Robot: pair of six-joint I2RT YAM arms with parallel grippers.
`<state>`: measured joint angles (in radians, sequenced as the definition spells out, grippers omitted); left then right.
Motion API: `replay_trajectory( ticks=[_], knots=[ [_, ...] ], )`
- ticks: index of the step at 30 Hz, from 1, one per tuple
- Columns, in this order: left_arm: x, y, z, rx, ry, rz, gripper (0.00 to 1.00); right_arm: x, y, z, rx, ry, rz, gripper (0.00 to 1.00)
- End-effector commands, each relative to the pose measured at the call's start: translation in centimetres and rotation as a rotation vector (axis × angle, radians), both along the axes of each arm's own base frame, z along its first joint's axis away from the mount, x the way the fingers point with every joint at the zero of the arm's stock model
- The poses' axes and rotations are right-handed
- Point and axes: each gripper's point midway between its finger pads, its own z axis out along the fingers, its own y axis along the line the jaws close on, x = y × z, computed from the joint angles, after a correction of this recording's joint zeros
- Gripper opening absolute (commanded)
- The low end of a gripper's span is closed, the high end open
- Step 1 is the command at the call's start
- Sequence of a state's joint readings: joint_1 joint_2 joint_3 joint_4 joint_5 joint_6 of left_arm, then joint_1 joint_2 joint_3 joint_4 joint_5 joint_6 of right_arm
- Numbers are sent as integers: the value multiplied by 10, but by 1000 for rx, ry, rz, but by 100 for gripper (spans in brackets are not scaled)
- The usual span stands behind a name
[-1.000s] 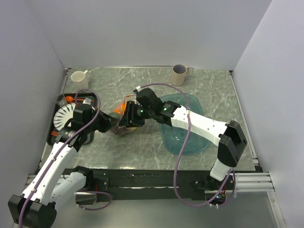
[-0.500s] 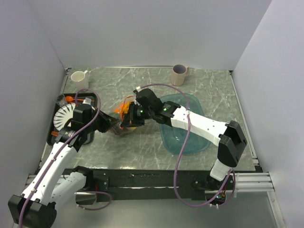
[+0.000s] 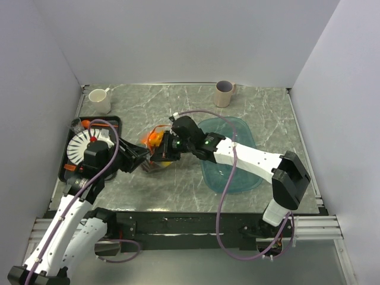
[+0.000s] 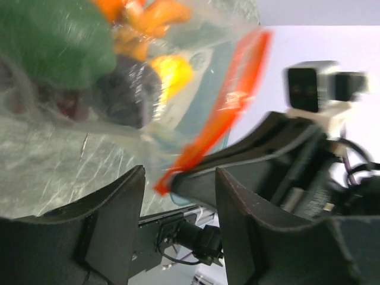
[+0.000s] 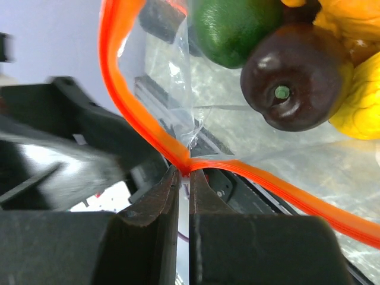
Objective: Place the food in the zip-top bag and seal the zipper
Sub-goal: Zip the zipper food storage bag at the center of the board.
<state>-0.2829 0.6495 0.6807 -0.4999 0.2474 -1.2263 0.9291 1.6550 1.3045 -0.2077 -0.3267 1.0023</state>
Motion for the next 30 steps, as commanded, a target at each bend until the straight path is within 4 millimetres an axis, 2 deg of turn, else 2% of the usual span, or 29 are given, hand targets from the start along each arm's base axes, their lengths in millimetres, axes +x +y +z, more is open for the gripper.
replay_trajectory(
  ticks=[1, 2, 7, 10, 12, 14, 16, 19, 26, 30],
  knots=[
    [-4, -3, -9, -52, 19, 7, 56, 8, 1, 54, 151, -84, -26, 0],
    [-6, -4, -15, -60, 28, 2, 56, 8, 1, 56, 159, -86, -26, 0],
    [-2, -8, -18, -111, 37, 11, 56, 9, 0, 64, 189, -93, -40, 0],
    [2, -7, -12, -130, 18, 31, 55, 10, 0, 64, 181, -97, -36, 0],
    [5, -7, -5, -147, -8, 40, 52, 8, 0, 62, 182, -88, -34, 0],
    [8, -6, -2, -148, -14, 50, 45, 6, -1, 64, 193, -87, -26, 0],
    [10, -7, -4, -151, -2, 50, 37, 5, -1, 63, 194, -85, -24, 0],
    [12, -7, -6, -164, 2, 59, 31, 4, -2, 67, 203, -86, -25, 0],
    [10, -7, -10, -205, 3, 76, 27, 1, -3, 72, 230, -76, -25, 0],
    [12, -8, -8, -216, -3, 77, 25, 0, -1, 68, 215, -63, -17, 0]
  ],
)
